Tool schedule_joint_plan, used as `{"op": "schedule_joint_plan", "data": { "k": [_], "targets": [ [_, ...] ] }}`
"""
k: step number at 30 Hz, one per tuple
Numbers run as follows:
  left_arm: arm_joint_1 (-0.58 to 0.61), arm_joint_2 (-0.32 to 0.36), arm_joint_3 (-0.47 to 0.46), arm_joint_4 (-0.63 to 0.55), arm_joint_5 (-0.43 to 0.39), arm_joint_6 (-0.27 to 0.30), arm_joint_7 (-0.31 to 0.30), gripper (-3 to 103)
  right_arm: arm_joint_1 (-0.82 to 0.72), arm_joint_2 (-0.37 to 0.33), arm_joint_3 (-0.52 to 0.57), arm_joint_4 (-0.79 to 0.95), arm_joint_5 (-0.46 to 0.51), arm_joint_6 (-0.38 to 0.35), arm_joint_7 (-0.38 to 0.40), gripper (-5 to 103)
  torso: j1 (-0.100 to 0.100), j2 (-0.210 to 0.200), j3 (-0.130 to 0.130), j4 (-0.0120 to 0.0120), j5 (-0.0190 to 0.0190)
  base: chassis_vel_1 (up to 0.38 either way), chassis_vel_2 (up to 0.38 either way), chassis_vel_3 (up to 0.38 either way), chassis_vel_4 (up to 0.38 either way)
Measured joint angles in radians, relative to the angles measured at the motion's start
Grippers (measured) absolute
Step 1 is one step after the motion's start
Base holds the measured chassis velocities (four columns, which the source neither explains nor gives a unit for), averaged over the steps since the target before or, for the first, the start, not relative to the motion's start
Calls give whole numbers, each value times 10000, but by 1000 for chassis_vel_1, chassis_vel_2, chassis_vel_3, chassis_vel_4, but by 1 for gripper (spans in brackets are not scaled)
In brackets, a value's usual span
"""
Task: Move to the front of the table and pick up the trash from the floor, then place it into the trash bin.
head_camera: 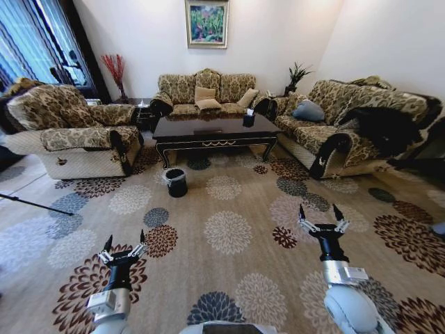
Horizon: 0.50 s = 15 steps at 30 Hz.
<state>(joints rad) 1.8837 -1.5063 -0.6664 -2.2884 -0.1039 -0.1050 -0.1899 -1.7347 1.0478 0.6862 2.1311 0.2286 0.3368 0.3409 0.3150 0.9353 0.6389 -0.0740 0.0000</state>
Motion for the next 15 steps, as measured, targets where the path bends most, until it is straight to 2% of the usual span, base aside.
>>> {"op": "schedule_joint_plan", "data": {
  "k": [15],
  "targets": [
    [0,0,0,0,0,0,0,100,1,0,0,1,0,0,0,100,311,710,401,0,0,0,0,0,0]
  ]
}}
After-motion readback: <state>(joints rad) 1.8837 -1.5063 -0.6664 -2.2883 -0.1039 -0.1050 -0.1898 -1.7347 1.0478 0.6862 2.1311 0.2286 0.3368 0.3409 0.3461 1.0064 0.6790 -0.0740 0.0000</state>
